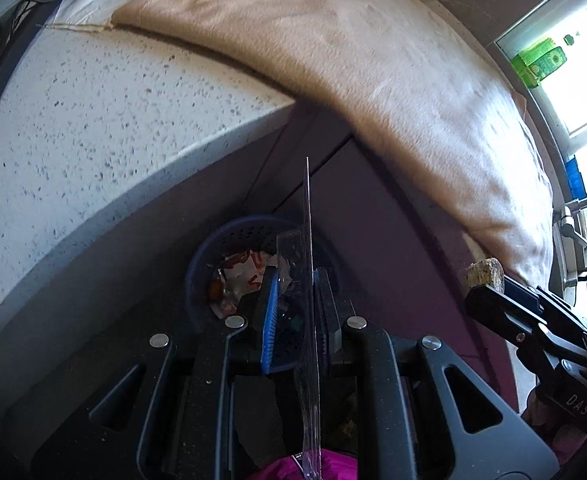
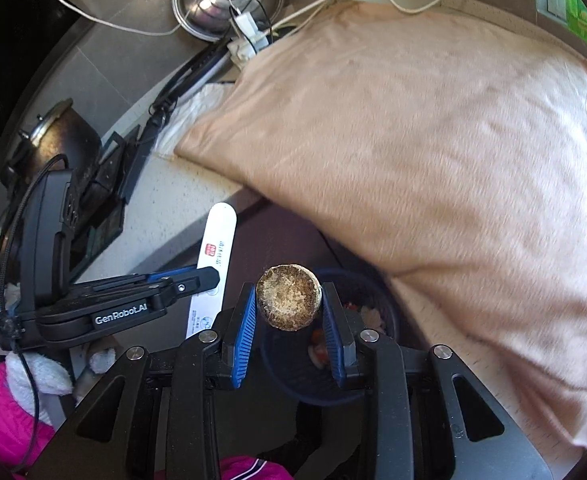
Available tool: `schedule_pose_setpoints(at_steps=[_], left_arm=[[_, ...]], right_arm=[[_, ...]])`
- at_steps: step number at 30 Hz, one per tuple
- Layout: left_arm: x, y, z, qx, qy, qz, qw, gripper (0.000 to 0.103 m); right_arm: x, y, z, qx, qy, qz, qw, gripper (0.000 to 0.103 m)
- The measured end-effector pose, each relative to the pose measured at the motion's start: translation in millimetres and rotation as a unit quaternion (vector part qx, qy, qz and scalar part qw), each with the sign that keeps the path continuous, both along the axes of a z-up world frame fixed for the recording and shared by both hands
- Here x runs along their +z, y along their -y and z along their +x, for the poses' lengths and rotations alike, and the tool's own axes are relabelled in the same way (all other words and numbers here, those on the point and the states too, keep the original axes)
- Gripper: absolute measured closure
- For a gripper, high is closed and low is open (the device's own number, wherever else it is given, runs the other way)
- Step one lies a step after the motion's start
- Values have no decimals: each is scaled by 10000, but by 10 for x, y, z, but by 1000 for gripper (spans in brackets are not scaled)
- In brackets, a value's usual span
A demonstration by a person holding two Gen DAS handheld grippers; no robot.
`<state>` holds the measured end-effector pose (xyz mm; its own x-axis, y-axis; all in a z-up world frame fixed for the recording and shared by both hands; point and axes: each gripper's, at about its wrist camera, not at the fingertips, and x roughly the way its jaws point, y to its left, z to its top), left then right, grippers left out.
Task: Collect trash
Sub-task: 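Carry the plastic strip and cap with both tools down over the blue wastebasket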
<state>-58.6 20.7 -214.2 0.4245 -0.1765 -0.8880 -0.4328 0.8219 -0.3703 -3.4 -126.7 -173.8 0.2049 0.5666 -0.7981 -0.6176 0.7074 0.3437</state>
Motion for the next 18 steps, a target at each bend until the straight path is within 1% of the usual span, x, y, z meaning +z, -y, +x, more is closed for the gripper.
schedule_pose_setpoints(at_steps=[3,9,18], left_arm=[[-196,15,-20,-53,-190,-39,9998,88],[-500,41,-18,-84,-492,-55,9987,88],[-803,134,35,-219,-764,16,9968,88]], right_arm=[[-171,-52,-86,13,-99,-107,9999,73],[-464,-125,-192,40,-144,-367,9992,73],[-935,-161,-212,-66,-303,-727,9969,73]])
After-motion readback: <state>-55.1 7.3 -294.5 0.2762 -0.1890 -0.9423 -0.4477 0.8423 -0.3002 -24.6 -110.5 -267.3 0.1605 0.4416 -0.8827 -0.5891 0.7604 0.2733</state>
